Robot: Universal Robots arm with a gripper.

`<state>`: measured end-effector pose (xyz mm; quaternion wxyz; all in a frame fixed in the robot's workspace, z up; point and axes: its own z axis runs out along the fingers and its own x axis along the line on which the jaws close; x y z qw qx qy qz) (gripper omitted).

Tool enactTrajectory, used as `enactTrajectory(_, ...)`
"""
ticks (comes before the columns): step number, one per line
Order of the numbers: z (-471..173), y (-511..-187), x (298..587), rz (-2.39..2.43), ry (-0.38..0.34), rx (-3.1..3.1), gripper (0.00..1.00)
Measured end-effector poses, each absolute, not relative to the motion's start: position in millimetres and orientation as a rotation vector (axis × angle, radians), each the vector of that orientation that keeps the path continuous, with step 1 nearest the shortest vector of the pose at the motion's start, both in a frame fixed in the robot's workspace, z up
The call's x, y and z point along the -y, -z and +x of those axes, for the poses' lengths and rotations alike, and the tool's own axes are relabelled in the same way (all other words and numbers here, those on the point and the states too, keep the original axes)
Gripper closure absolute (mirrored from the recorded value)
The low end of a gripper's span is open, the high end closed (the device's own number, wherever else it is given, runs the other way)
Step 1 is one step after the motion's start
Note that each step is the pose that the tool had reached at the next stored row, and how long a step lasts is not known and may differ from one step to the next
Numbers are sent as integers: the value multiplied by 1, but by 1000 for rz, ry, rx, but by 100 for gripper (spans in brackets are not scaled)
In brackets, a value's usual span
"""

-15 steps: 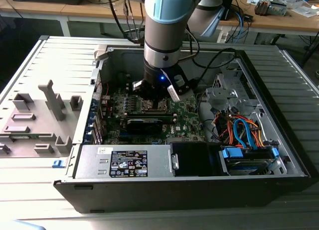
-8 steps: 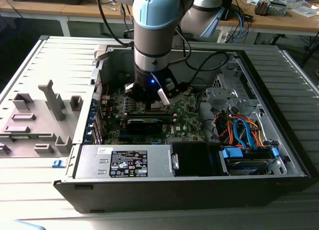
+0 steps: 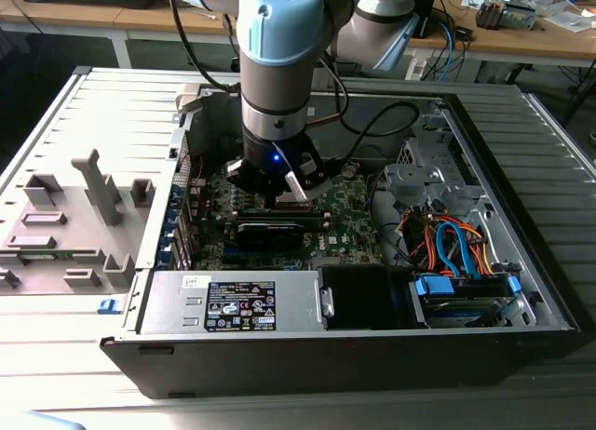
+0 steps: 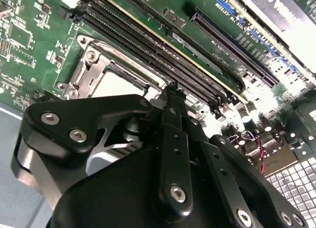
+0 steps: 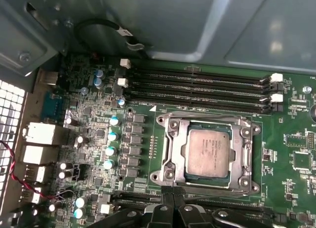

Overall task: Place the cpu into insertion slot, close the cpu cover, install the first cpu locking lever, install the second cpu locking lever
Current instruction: 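Install the second cpu locking lever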

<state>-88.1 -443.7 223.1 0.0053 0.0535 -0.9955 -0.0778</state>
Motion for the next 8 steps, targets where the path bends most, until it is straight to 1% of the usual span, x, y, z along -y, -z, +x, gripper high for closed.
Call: enactTrajectory(8, -96, -218, 449, 168, 271, 3115, 89)
